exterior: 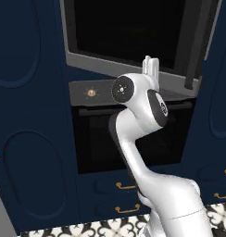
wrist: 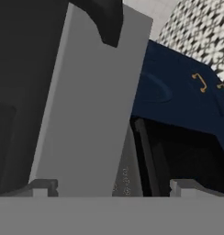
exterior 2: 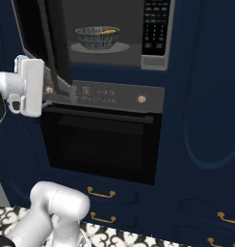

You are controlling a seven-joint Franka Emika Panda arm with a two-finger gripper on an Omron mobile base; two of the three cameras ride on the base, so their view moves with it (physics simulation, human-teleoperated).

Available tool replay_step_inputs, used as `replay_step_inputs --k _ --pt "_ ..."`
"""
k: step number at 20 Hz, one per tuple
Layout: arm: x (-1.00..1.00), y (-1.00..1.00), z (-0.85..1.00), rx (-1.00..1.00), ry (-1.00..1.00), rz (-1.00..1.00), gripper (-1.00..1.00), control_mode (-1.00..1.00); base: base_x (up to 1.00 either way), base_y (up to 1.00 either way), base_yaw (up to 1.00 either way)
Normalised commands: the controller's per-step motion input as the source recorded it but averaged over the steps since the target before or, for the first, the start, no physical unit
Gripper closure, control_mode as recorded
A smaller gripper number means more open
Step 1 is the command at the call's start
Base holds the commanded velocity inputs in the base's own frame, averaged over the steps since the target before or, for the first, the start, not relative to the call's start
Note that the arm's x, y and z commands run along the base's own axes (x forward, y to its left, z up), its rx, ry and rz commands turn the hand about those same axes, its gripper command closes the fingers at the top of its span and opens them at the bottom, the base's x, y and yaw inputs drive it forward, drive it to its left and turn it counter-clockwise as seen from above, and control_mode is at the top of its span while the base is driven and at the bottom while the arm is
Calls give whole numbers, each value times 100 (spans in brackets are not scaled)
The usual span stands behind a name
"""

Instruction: Pick the corn from the sink and place it in the bowl. Then pick the bowl and place it in the microwave. Then close the microwave door and press the start button.

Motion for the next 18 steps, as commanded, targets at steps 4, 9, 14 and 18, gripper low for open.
replay_step_inputs --k 4,9,14,18 --pt "100 -85 1 3 19 -4 -100 -100 0 0 0" --pt "100 -55 5 8 17 0 -100 -100 0 0 0" --pt "100 -26 1 8 14 0 -100 -100 0 0 0" --pt "100 -18 0 7 14 0 -100 -100 0 0 0"
